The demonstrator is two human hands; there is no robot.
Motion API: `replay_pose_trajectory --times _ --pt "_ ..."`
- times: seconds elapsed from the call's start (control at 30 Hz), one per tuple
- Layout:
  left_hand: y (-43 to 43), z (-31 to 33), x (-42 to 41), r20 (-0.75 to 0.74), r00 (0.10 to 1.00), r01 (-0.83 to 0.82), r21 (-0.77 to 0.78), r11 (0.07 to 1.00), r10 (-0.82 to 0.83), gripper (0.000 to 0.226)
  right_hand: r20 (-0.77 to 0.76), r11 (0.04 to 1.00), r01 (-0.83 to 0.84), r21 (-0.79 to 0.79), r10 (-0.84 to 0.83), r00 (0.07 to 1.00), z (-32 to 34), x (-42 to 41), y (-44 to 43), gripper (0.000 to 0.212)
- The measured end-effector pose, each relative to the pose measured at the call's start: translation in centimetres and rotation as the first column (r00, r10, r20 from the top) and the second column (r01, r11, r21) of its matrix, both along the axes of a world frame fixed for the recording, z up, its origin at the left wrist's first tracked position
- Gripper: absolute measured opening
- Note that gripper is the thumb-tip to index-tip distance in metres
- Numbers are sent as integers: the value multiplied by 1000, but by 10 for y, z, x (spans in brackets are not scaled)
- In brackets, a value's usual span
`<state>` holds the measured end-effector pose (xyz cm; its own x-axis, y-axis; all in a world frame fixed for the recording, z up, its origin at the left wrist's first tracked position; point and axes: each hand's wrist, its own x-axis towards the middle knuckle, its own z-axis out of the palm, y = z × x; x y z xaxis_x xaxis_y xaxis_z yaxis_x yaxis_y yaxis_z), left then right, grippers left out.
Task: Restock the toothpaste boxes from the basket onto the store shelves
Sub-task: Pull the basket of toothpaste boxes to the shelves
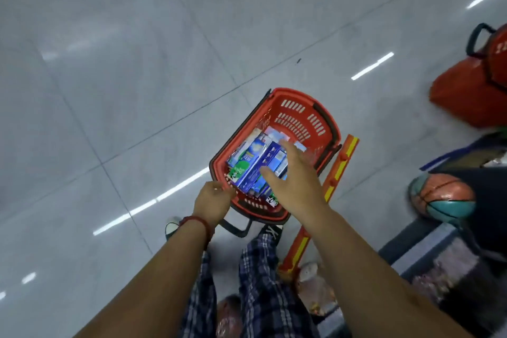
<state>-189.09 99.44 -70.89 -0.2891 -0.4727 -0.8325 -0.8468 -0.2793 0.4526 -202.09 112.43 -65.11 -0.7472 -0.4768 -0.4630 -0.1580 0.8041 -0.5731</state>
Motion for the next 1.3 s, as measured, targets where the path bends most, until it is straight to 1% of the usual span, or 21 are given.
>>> replay_pose_trajectory --times 0.03,0.07,0.13,0.2,0.3,0.37,0.47,0.5,0.53,0.6,0.67,0.73,0.77,0.83,0.87,0.93,1.0,1.1,1.2,1.27,1.3 --pt "7 -23 -2 33 998 -60 17 998 59 16 9 1000 -20 -6 20 1000 -18 -6 3 75" --pt "13 -44 -5 65 992 -109 34 993 107 12 20 999 -31 -11 31 999 -35 -10 6 74" --pt "24 -85 -9 140 976 -176 73 982 165 14 40 999 -38 -14 39 998 -70 -16 14 74" --pt "36 -129 -6 209 957 -223 97 970 200 23 76 998 -63 -5 63 995 -100 -19 19 75" --pt "55 -179 -14 259 935 -289 157 944 243 35 105 998 -63 -17 64 992 -139 -26 32 76" --pt "64 -206 -19 277 918 -334 150 930 285 49 126 996 -92 -8 93 988 -159 -26 38 77" --pt "65 -246 -13 273 888 -404 82 911 369 74 136 993 -116 10 114 984 -184 -19 45 77" --pt "65 -260 -9 270 871 -444 79 893 409 75 141 994 -110 12 108 984 -189 -16 46 76" --pt "64 -273 -4 261 859 -474 83 877 439 70 149 995 -103 9 100 984 -195 -14 46 76" --pt "62 -266 -3 241 852 -498 92 863 466 52 169 996 -92 0 90 981 -202 -10 45 76" --pt "60 -260 -2 228 870 -462 66 884 438 44 176 995 -97 1 96 980 -205 -10 46 76" --pt "50 -262 8 211 880 -443 39 896 426 45 178 993 -114 8 111 978 -207 -15 46 77" --pt "43 -265 15 203 885 -434 28 901 420 51 175 993 -116 6 114 978 -207 -18 46 77" --pt "27 -278 34 210 898 -391 -18 920 386 70 169 994 -104 -12 105 980 -207 -27 46 76" --pt "18 -292 50 219 903 -368 -50 929 370 75 173 996 -91 -23 94 980 -206 -30 45 74" --pt "0 -300 74 238 914 -320 -77 944 329 75 174 996 -77 -37 82 981 -209 -32 46 73" --pt "-13 -282 86 273 916 -274 -117 955 296 69 178 997 -68 -29 72 981 -213 -32 46 73" --pt "-32 -269 107 323 912 -201 -190 961 254 53 151 999 -47 -11 48 987 -224 -28 49 72" --pt "-50 -248 120 360 901 -140 -290 947 243 37 55 995 -25 94 19 998 -235 -25 54 73" --pt "-65 -241 132 361 903 -105 -338 935 232 27 -40 982 30 185 -23 999 -244 -24 59 71" --pt "-74 -242 141 361 906 -87 -351 932 221 27 -58 970 78 231 -66 996 -248 -25 61 73"
